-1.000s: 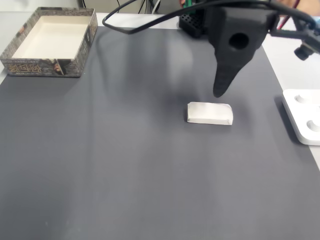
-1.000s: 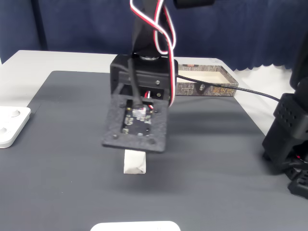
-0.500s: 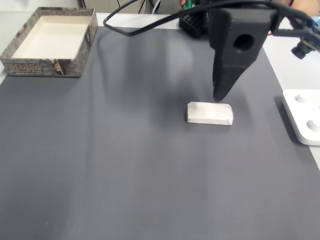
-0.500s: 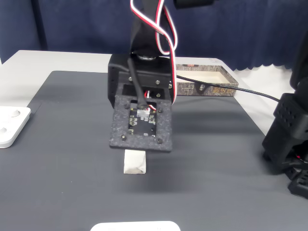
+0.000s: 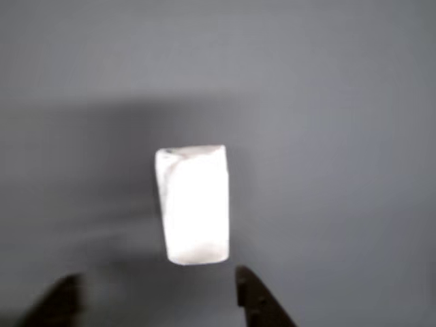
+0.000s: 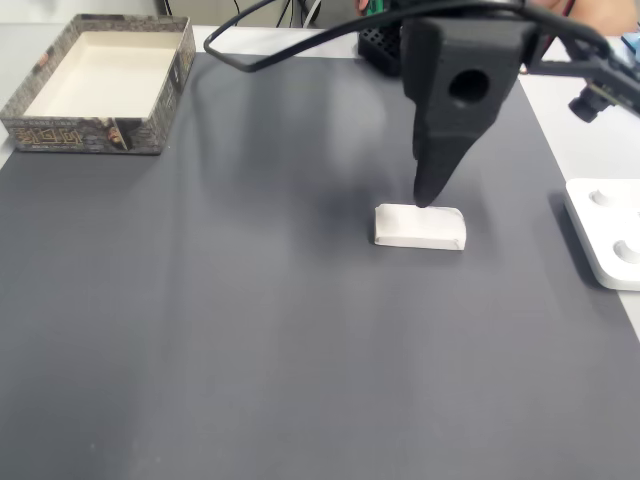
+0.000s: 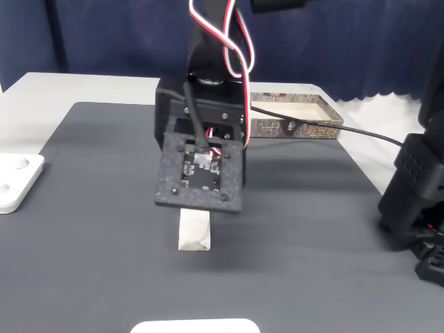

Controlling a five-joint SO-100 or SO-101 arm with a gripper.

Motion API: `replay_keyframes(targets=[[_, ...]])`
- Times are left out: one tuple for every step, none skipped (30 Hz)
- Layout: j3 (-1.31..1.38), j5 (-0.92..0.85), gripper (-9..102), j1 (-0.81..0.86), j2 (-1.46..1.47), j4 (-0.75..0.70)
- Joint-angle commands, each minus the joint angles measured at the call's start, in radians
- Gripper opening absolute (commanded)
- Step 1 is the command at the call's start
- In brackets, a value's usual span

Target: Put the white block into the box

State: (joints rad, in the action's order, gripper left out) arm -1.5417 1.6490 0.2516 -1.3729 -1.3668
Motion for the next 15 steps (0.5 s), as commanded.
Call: replay_keyframes(targets=[[0.003,0.011,40,0.008,-0.028,0.021],[0.002,0.011,40,0.008,-0.026,0.021],[0.0,0.011,40,0.005,-0.023,0.025],[0.0,0.011,40,0.002,-0.02,0.028],[0.0,0.011,40,-0.002,-0.015,0.034],[0.0,0.011,40,-0.006,-0.011,0.043],[0.0,0.011,40,-0.011,-0.006,0.052],[0.0,0.011,40,-0.014,0.0,0.06],[0.0,0.009,40,-0.017,0.006,0.066],[0.002,0.008,39,-0.02,0.012,0.069],[0.003,0.006,38,-0.023,0.02,0.074],[0.003,0.005,37,-0.026,0.026,0.08],[0.003,-0.006,37,-0.029,0.034,0.087],[0.002,-0.014,37,-0.031,0.04,0.092],[0.002,-0.018,35,-0.034,0.046,0.094]])
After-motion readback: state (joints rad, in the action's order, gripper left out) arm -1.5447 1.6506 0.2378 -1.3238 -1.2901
